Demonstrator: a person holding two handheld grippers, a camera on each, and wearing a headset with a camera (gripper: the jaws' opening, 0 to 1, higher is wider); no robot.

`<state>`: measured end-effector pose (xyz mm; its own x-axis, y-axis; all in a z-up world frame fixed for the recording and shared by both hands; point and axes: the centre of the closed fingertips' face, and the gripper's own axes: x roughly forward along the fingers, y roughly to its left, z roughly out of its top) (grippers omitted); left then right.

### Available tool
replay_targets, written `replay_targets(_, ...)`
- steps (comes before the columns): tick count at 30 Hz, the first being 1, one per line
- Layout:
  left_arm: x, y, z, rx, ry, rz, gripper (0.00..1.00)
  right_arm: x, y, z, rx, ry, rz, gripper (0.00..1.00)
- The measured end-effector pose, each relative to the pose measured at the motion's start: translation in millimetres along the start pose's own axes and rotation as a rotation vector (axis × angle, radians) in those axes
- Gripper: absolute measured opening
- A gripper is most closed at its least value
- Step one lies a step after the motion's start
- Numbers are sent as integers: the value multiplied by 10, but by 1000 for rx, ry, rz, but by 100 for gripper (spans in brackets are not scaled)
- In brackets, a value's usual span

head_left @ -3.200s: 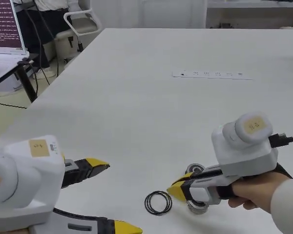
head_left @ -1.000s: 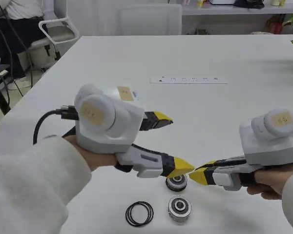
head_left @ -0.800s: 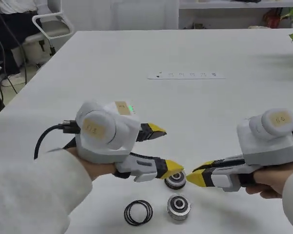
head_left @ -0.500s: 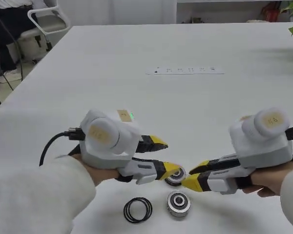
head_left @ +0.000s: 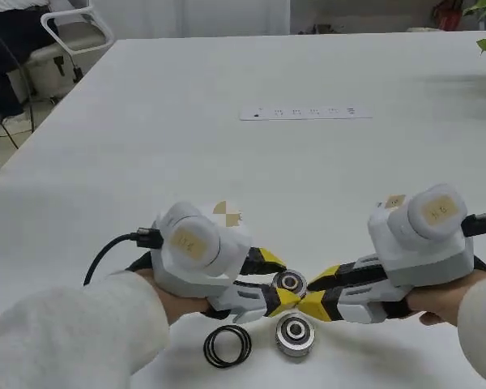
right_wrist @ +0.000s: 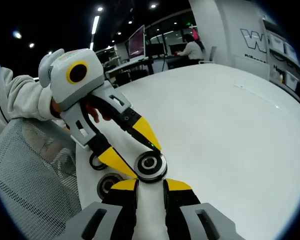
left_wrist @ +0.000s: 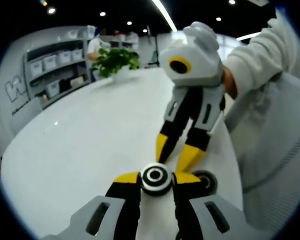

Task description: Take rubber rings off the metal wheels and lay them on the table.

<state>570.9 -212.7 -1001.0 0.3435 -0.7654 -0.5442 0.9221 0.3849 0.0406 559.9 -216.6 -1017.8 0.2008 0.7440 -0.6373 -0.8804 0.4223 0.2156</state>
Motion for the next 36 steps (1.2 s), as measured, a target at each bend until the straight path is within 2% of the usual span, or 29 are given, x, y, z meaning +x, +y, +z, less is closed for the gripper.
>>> replay_targets(3, -2, 4, 2, -18, -7, -2, 25, -1, -1, -4, -1, 0, -1, 17)
replay_targets(6, 1, -32, 7, -38, -10, -25, 20, -6, 0, -9, -5, 2, -1, 17)
replay_targets(24, 12, 7, 10, -82, -18, -14, 19, 6, -13, -10, -31, 2, -5, 15)
replay_targets(27, 3, 51, 1, -95, -15, 3, 14, 6, -15, 0, -35, 0, -5, 14)
replay_targets(30, 1, 31, 0, -73, -13, -3, 14, 10, -23, 0, -35, 0, -7, 15)
replay_targets(36, -2, 27, 3, -69, -15, -2, 14, 32, -14, 15, -29, -19, -5, 18)
